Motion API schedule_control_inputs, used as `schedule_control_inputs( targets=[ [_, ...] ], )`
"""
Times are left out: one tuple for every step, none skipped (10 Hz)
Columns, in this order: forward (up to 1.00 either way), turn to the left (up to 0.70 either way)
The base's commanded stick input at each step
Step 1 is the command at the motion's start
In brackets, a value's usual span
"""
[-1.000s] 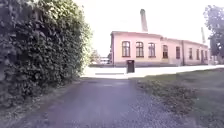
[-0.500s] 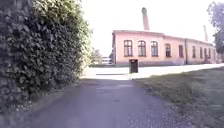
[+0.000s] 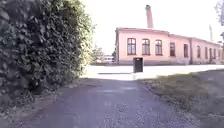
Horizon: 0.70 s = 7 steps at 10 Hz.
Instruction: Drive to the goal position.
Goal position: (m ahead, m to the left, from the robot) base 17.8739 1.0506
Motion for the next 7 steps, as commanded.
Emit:
schedule_control_inputs(
  targets=[
    [0.70, 0.00],
    [0.70, 0.00],
    [0.70, 0.01],
    [0.70, 0.06],
    [0.70, 0.12],
    [0.70, 0.05],
    [0.70, 0.00]
  ],
)
